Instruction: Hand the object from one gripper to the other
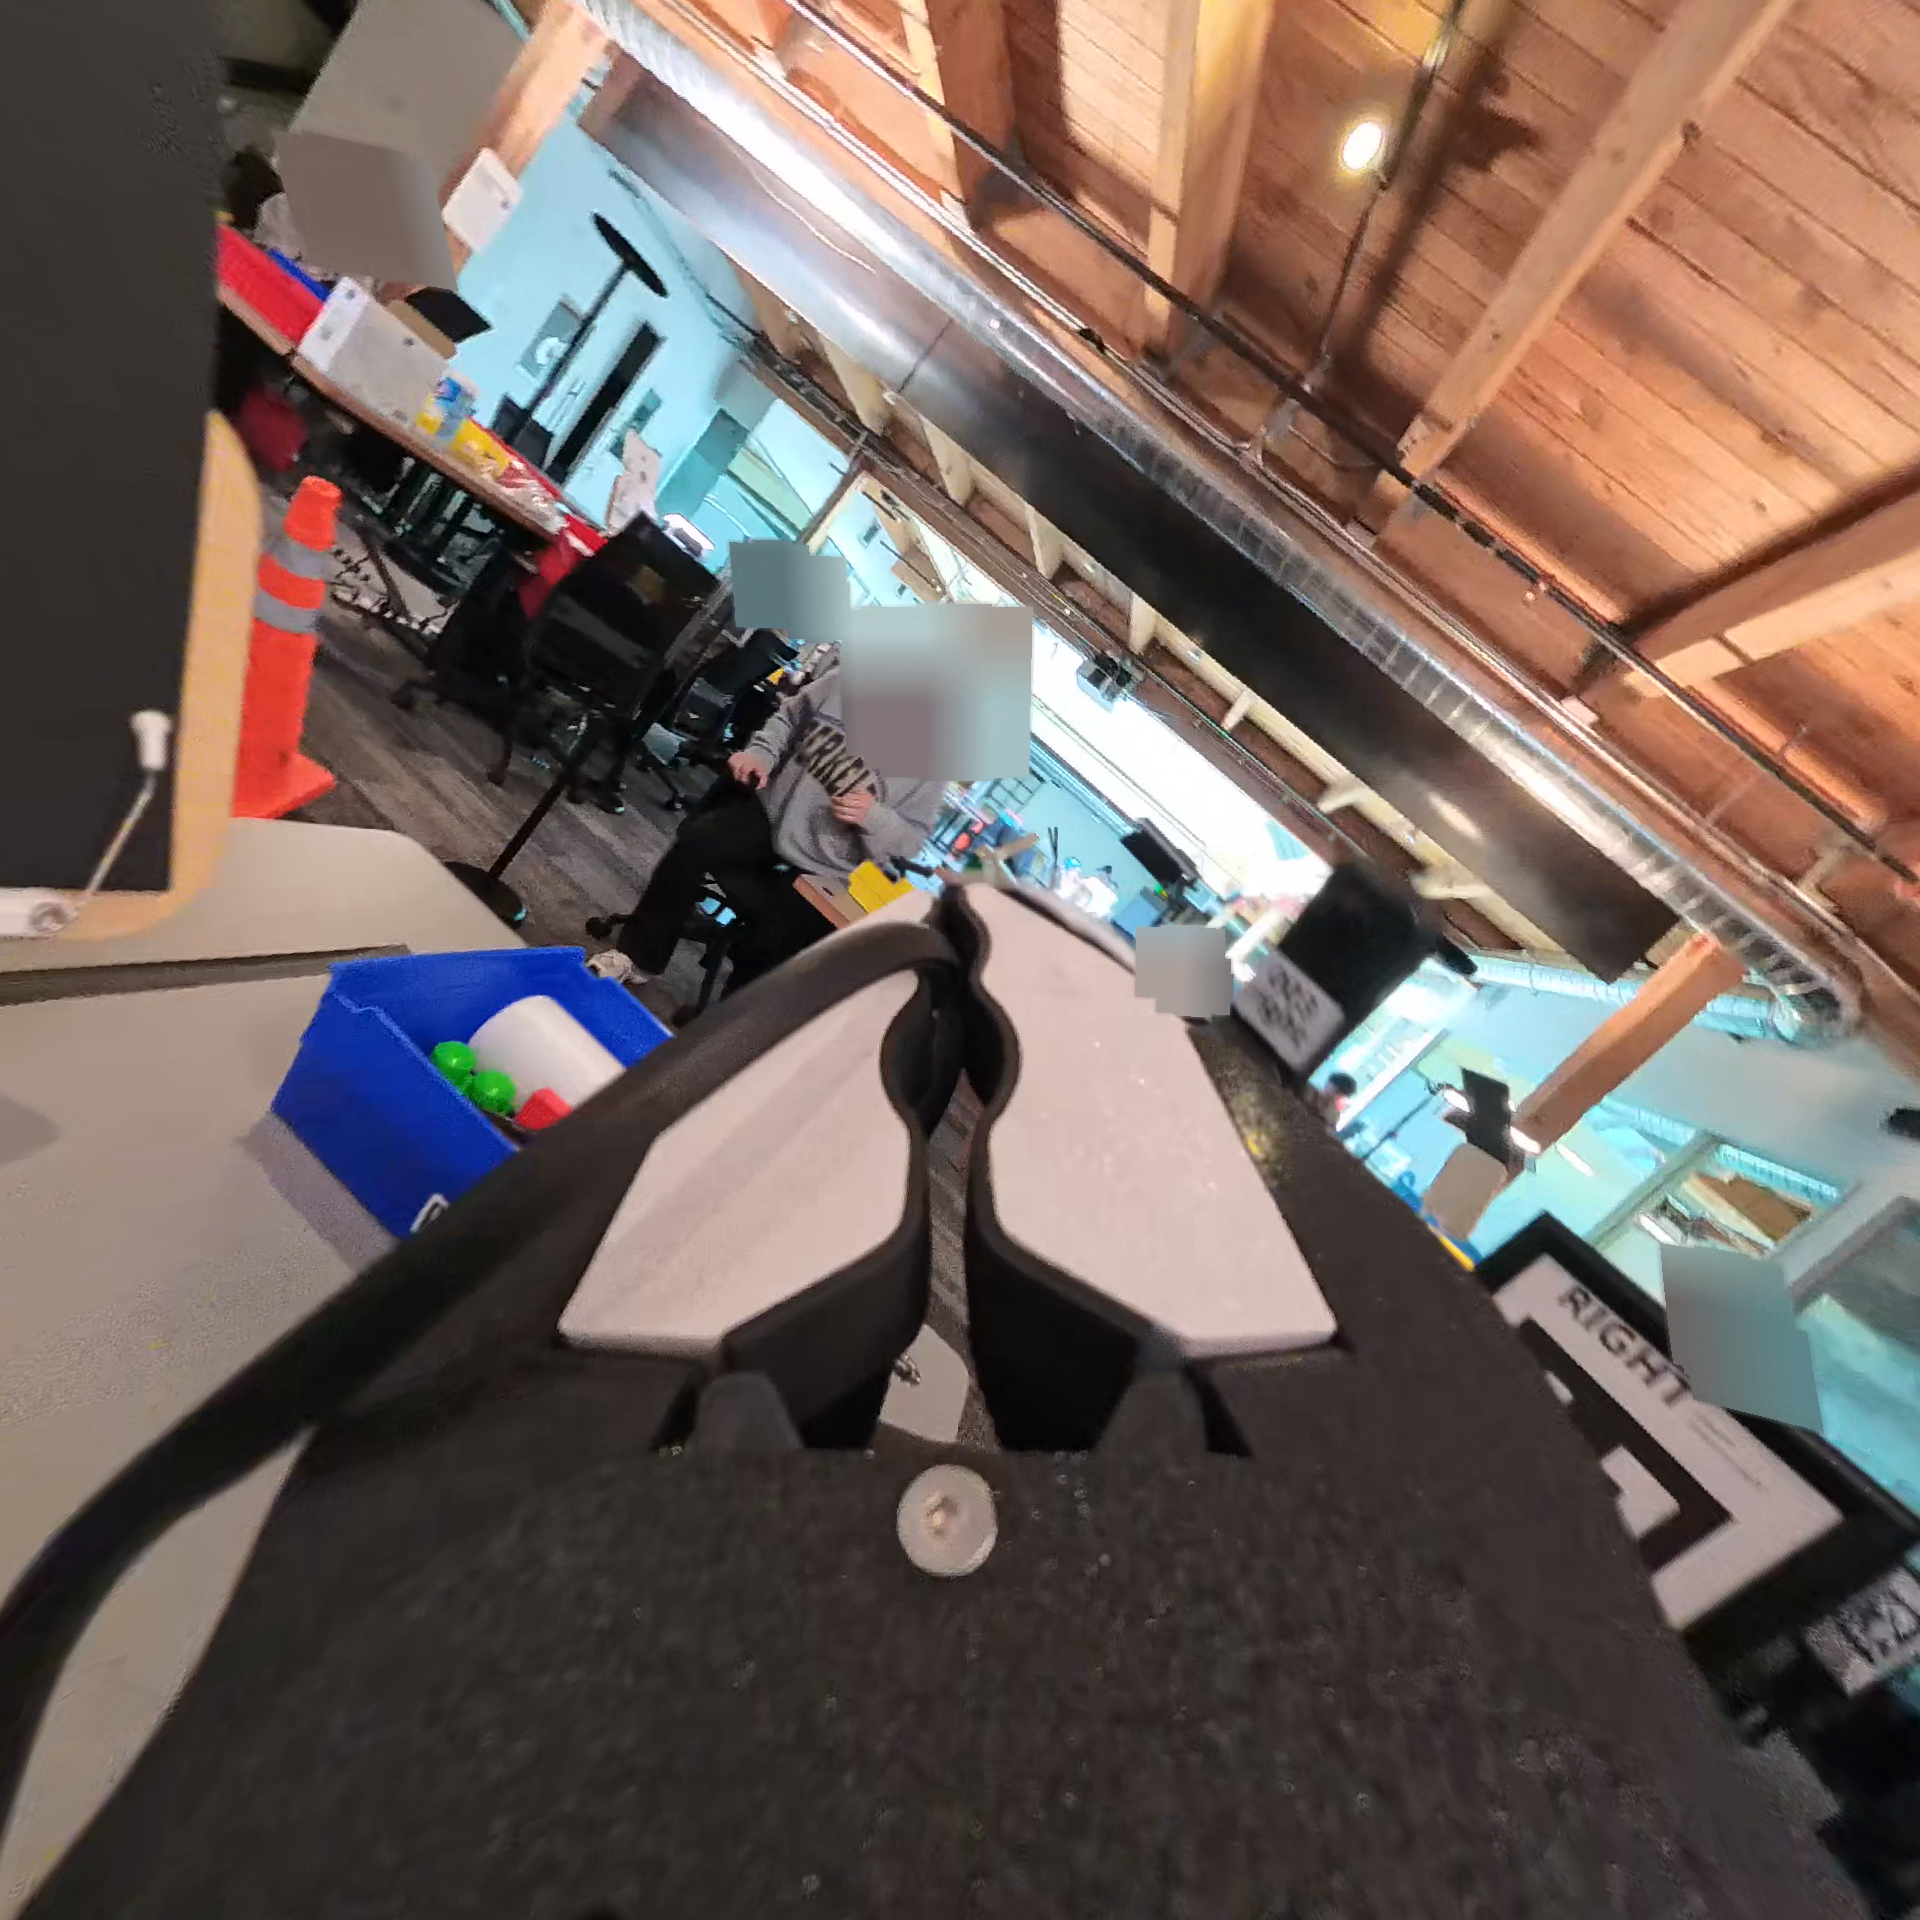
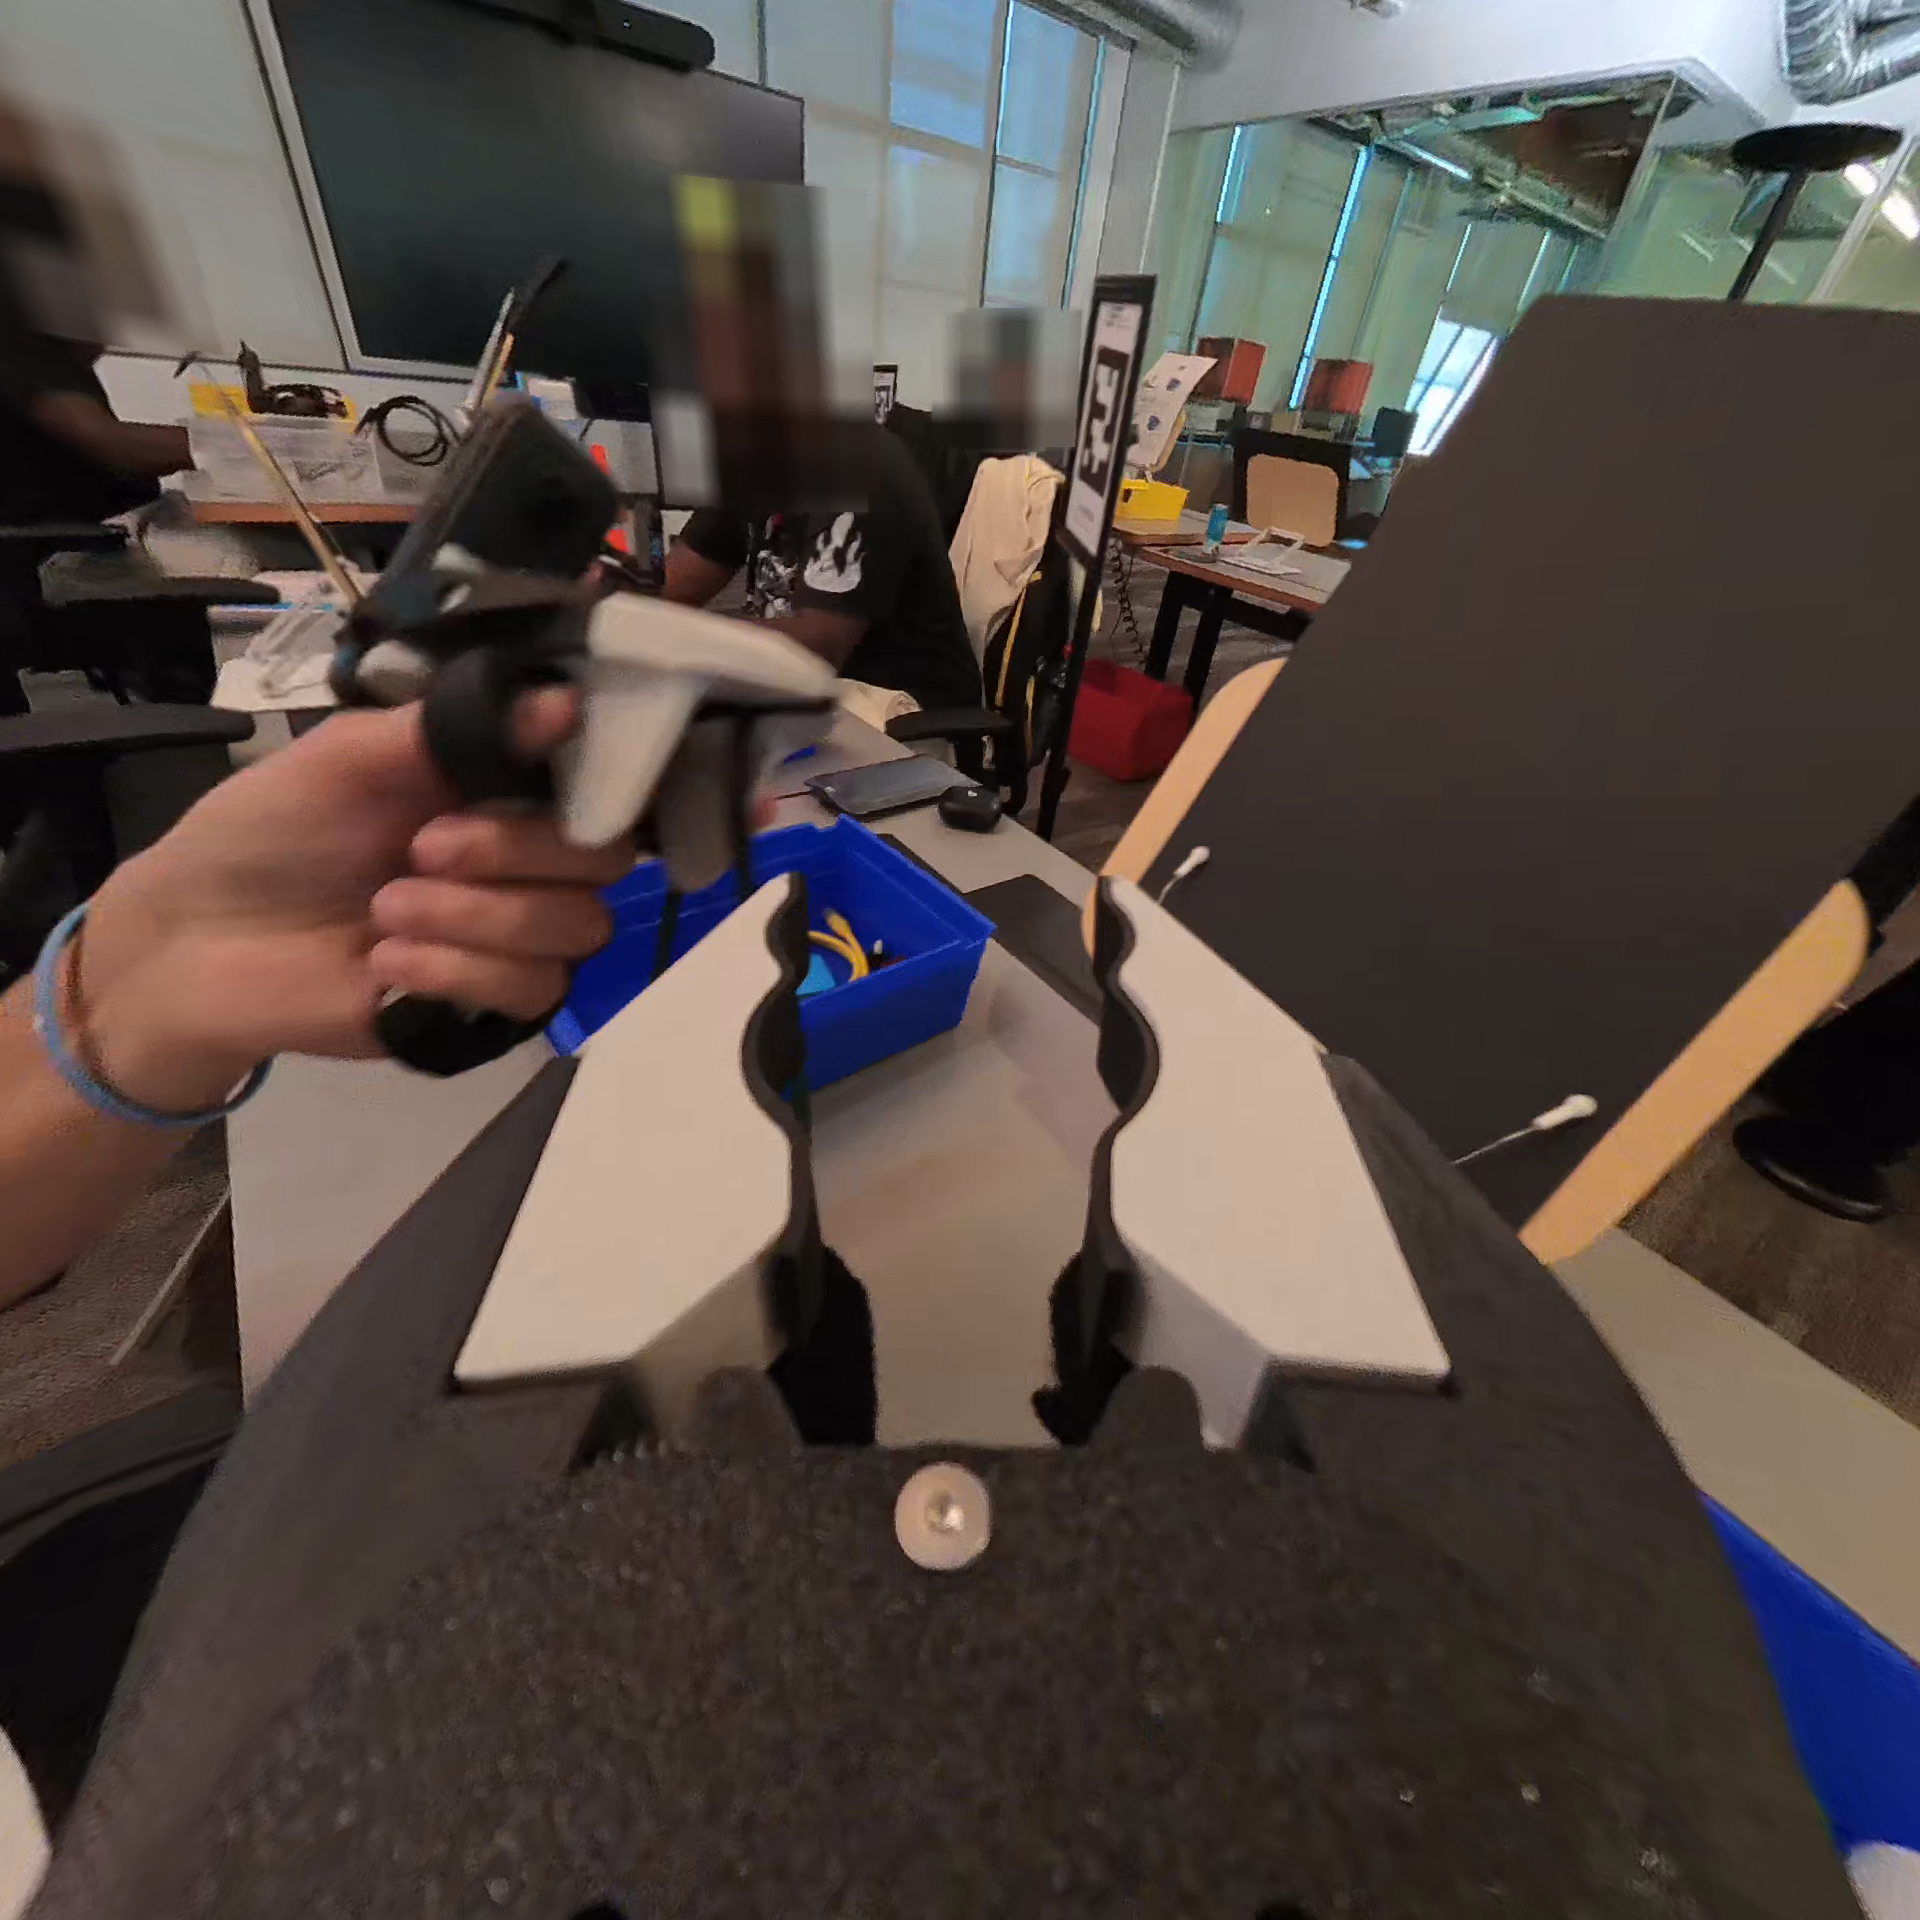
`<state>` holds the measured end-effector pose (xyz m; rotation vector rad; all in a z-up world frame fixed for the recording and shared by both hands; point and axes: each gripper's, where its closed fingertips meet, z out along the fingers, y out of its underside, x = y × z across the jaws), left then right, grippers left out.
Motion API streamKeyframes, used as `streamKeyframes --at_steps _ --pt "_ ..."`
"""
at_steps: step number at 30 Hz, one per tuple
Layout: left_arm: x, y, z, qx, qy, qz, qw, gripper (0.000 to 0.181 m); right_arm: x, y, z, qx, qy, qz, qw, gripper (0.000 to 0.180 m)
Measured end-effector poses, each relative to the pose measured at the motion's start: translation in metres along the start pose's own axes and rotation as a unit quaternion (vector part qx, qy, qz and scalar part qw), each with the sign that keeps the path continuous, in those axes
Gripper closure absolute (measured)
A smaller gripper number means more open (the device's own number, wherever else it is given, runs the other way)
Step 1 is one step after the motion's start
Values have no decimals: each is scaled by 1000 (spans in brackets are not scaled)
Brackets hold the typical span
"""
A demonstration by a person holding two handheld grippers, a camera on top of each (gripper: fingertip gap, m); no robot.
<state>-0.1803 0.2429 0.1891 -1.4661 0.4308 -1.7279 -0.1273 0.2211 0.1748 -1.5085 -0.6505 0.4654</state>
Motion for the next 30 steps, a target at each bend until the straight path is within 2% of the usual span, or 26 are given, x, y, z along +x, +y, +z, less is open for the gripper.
streamKeyframes --at_steps 3,6,8,12,13,15,18,19,22,27,30 --pt "-19 -9 4 24 -29 -9 999 181 -25 38 16 16 18 -4 1000 121" --pt "-27 -16 7 52 -45 -29 997 181 -24 74 22 49 135 -36 989 122" --pt "-30 -17 9 65 -59 -29 996 181 -33 87 26 66 174 -54 981 123" --pt "-31 -10 15 68 -69 -27 995 181 -49 83 47 62 210 -92 971 122" --pt "-30 -9 16 67 -66 -32 995 181 -50 79 51 65 219 -91 969 129" --pt "-27 -9 16 66 -62 -34 995 181 -33 81 60 46 263 -76 961 132" --pt "-22 -6 18 53 -58 -31 996 181 -24 90 80 45 241 -23 969 132" --pt "-20 -5 19 51 -54 -37 997 181 -21 92 84 47 241 -20 969 135" --pt "-16 -2 18 45 -48 -36 997 181 -17 97 90 47 243 -13 969 177" --pt "-20 4 11 15 -51 -26 998 181 -9 94 78 37 253 -45 966 177" --pt "-24 31 -5 -78 -51 0 996 143 25 70 41 52 267 -15 962 177"
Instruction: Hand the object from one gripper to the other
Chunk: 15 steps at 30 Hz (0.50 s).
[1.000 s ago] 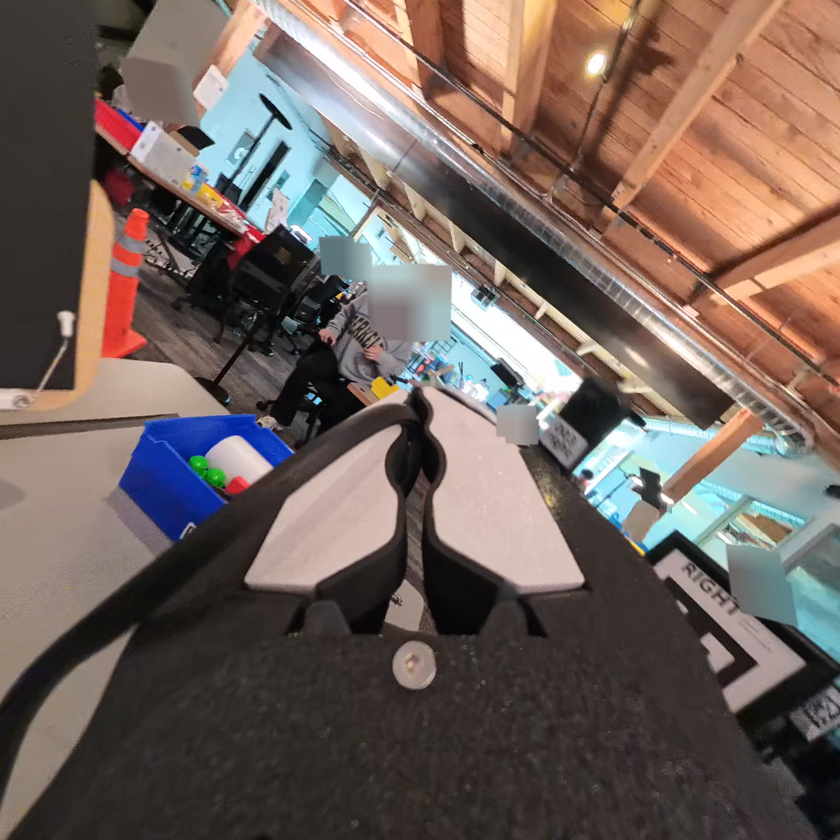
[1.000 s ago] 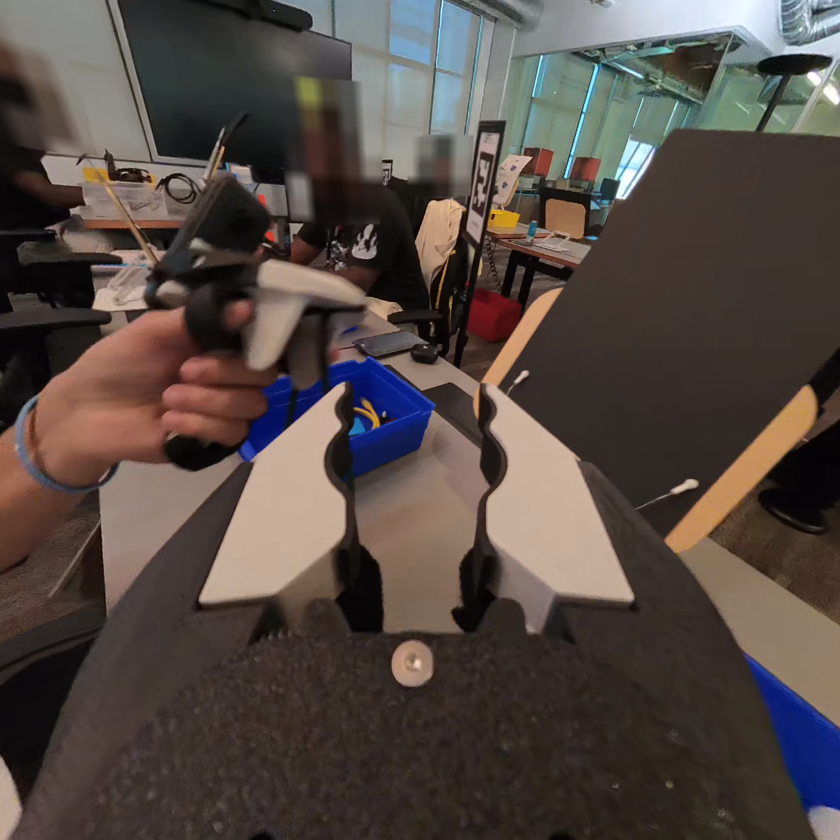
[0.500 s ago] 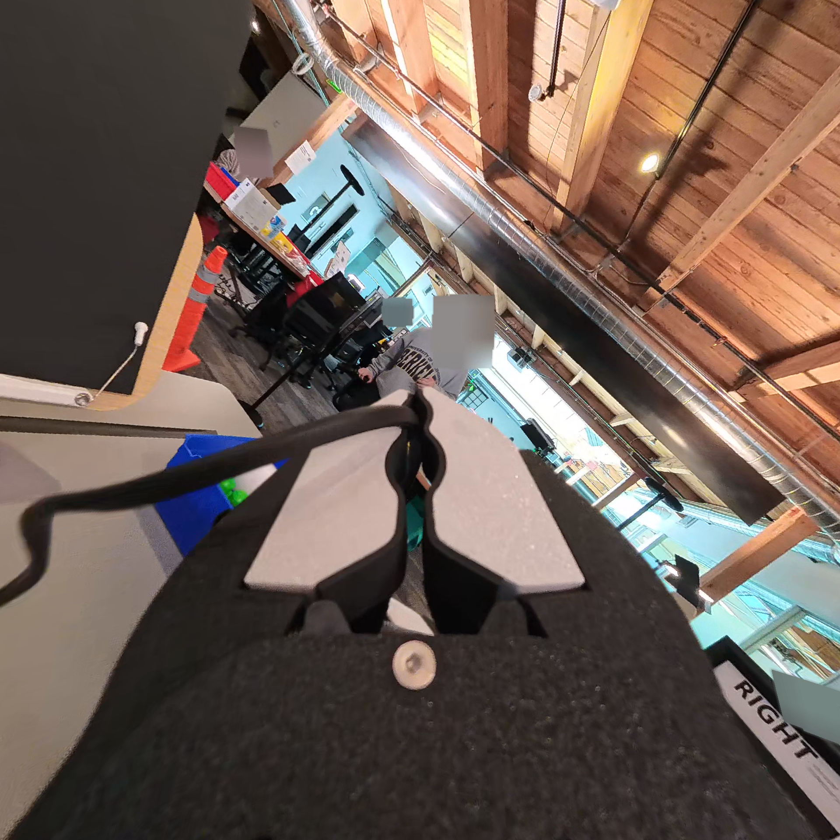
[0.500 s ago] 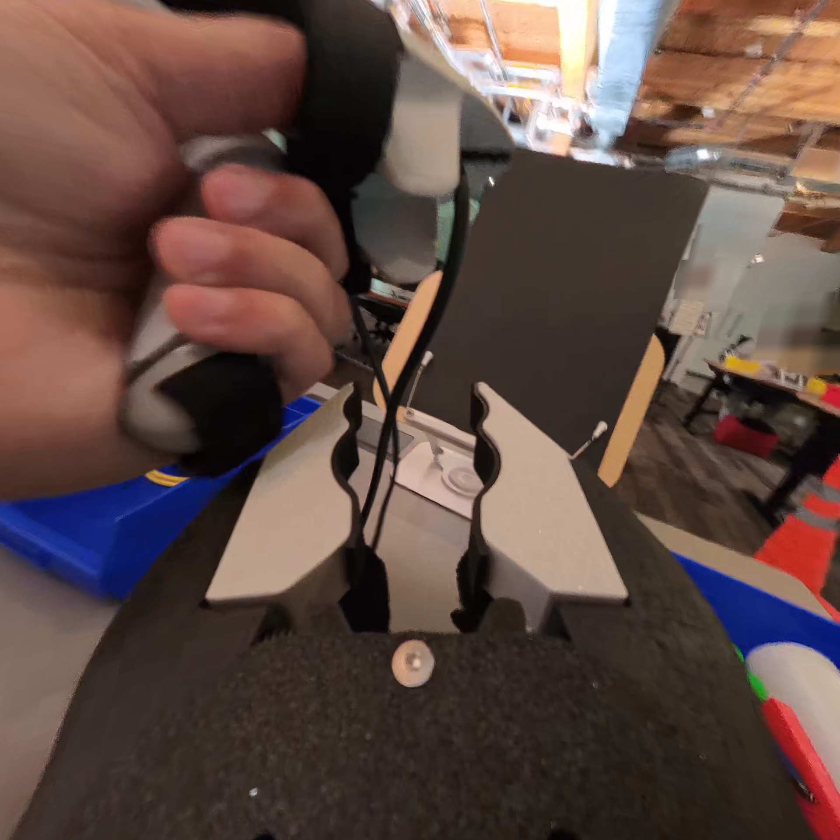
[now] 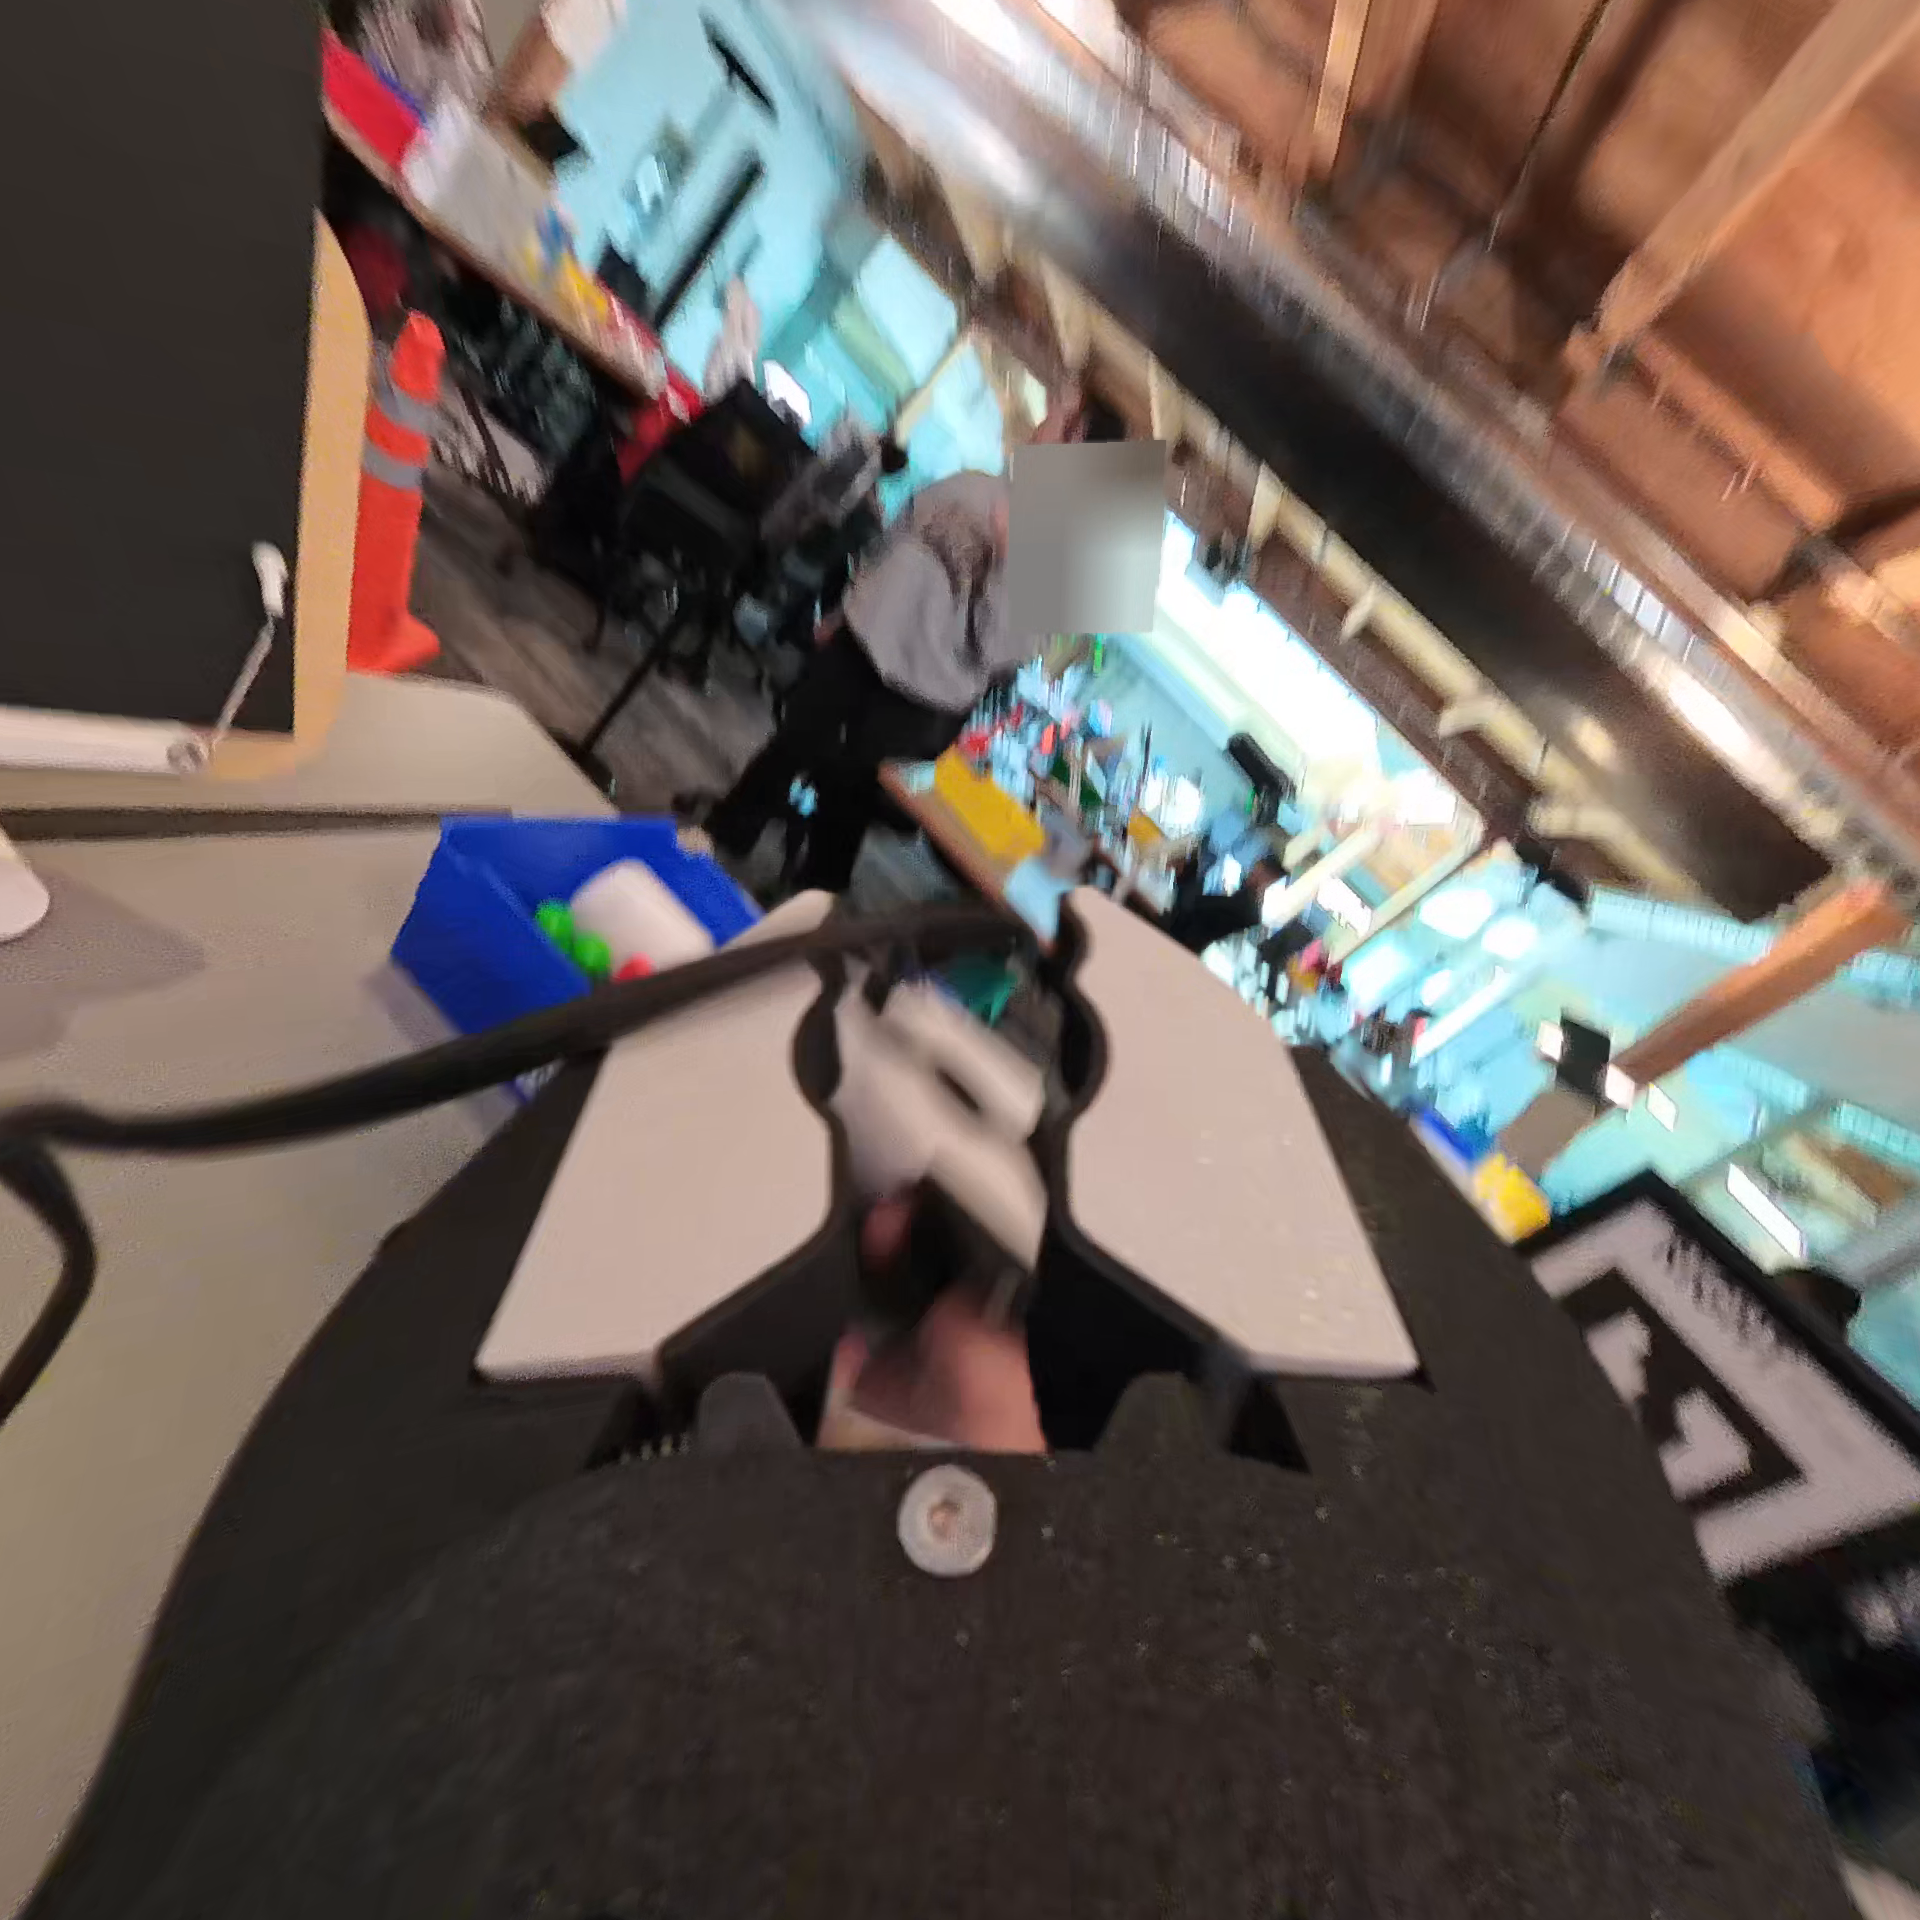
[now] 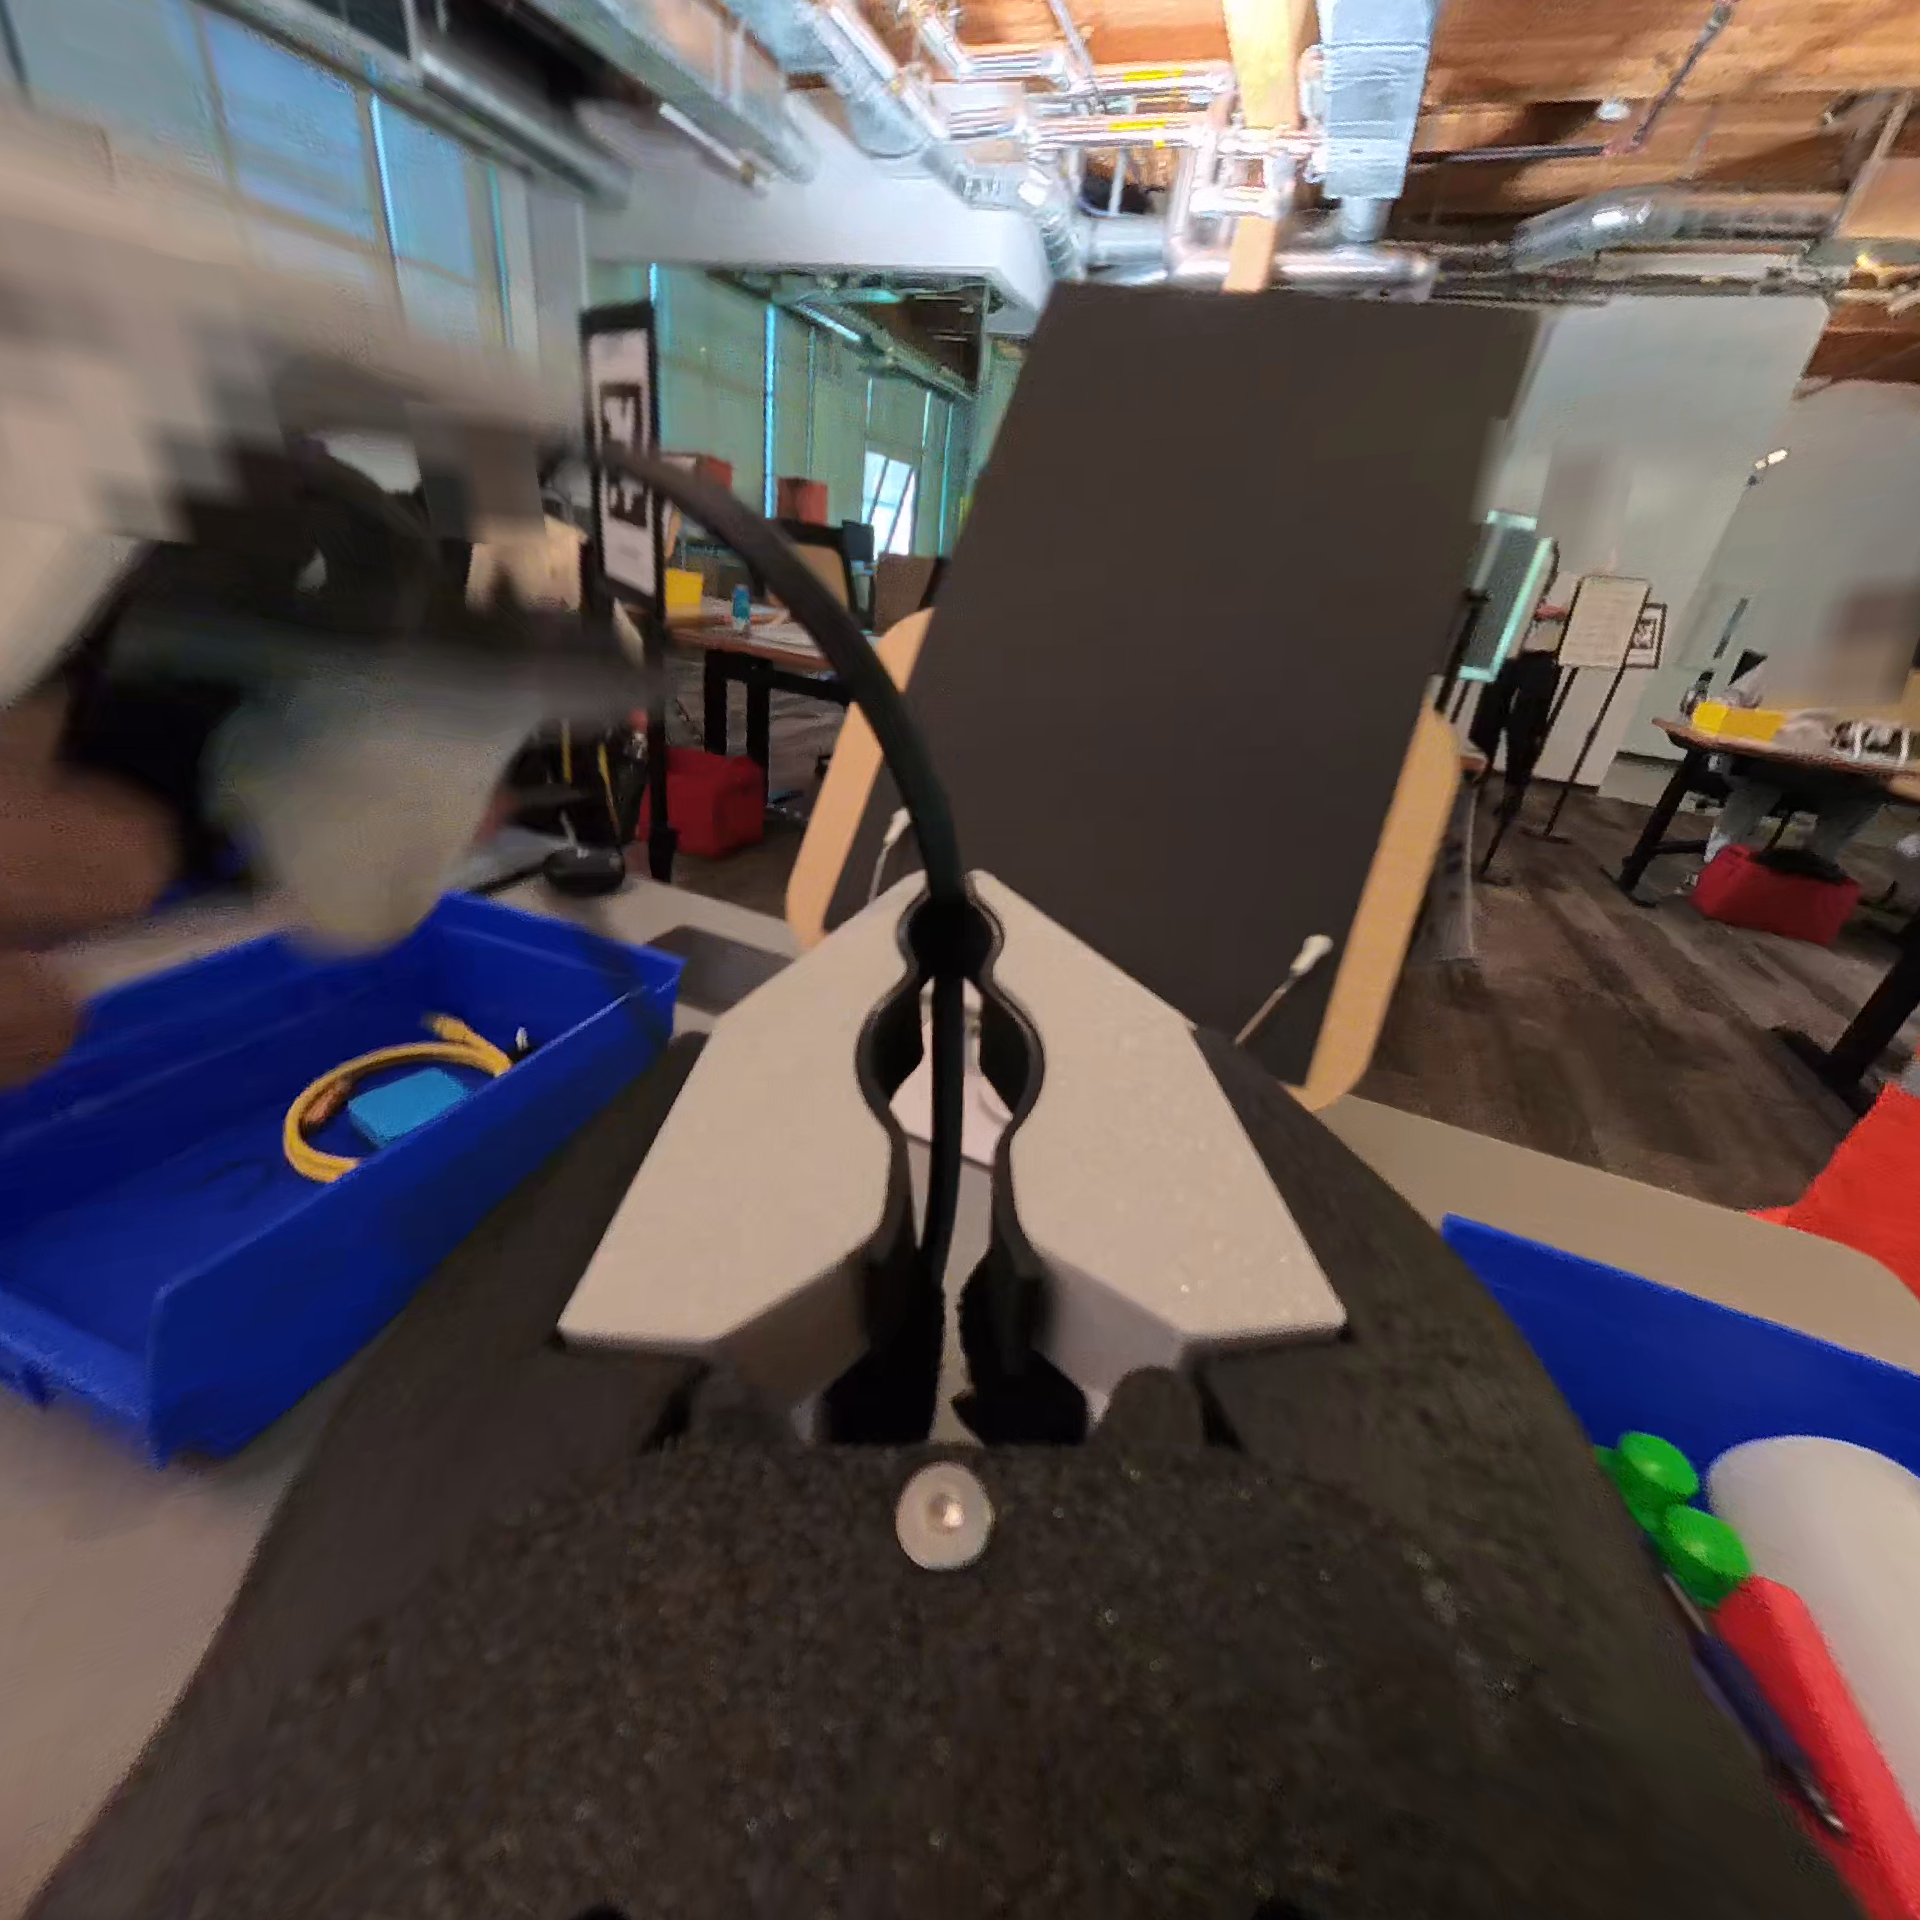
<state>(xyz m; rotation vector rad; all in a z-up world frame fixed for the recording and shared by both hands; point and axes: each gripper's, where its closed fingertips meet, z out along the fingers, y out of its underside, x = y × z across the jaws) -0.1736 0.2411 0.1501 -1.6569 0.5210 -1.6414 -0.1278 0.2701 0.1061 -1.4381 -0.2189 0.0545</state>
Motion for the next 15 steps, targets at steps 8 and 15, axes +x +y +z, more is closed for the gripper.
streamKeyframes --at_steps 8,15 --pt "6 181 -92 -220 77 33 972 132 143 -113 -17 -2 15 24 1000 177" --pt "-57 277 -158 -178 -40 39 982 133 221 -238 -26 -3 63 -34 997 178"
